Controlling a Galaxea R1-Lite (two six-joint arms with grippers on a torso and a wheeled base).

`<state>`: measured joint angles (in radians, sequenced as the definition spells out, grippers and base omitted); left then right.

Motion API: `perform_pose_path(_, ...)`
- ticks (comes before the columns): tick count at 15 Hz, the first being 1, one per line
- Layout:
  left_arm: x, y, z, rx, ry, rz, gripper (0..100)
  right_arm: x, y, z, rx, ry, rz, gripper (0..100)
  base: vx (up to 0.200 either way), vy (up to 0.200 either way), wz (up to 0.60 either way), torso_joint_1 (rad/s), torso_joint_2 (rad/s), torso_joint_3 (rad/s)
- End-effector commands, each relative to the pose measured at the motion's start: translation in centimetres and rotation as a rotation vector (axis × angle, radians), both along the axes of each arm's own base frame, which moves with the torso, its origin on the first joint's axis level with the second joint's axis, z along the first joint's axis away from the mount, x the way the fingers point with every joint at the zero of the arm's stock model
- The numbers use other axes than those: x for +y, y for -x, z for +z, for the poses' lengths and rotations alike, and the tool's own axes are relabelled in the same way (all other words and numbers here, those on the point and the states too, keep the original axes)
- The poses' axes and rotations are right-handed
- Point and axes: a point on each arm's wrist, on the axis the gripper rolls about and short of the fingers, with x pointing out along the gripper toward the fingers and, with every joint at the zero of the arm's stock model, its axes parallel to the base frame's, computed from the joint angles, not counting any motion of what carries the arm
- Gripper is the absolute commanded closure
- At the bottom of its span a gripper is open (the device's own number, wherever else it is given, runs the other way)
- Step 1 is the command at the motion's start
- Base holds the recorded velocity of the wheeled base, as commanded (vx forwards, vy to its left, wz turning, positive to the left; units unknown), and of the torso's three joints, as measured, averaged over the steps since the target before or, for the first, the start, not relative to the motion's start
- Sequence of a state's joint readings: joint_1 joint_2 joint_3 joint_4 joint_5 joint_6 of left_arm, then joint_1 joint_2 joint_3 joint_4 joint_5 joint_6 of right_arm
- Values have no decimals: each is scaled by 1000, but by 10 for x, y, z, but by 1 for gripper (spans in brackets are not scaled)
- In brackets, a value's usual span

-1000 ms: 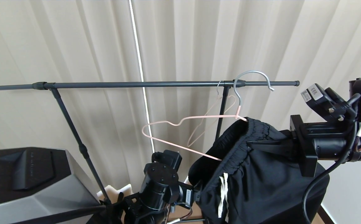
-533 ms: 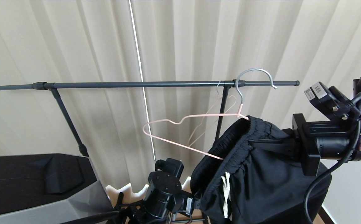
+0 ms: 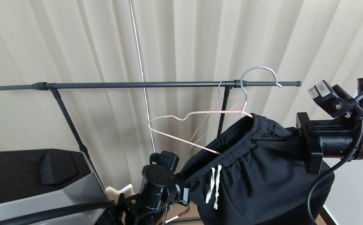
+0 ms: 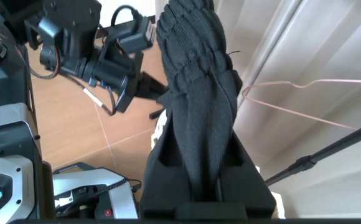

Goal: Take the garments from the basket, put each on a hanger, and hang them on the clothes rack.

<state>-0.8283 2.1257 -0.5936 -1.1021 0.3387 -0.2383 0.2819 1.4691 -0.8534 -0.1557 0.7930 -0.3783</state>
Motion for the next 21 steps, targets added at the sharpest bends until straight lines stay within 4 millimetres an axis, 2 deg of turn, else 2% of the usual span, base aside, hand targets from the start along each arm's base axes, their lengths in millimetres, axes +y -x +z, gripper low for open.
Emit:
perform_pose_path(1, 9, -7, 18, -46, 31, 29, 100, -1, -5, -3, 3, 2, -10, 100, 0, 0, 0, 0, 0, 0)
perform_pose_path(6, 20, -17, 32, -94, 33, 61, 100, -4, -13, -14, -12, 8, -25, 100, 0, 0, 0, 0, 0, 0)
perform_pose_path(12, 37, -44, 42, -136, 47, 147, 100, -2, -20, -31, -26, 65, 3, 100, 0, 0, 0, 0, 0, 0)
perform_pose_path(21, 61, -68, 48, -162, 56, 247, 100, -2, -24, -36, -13, 75, 0, 100, 0, 0, 0, 0, 0, 0)
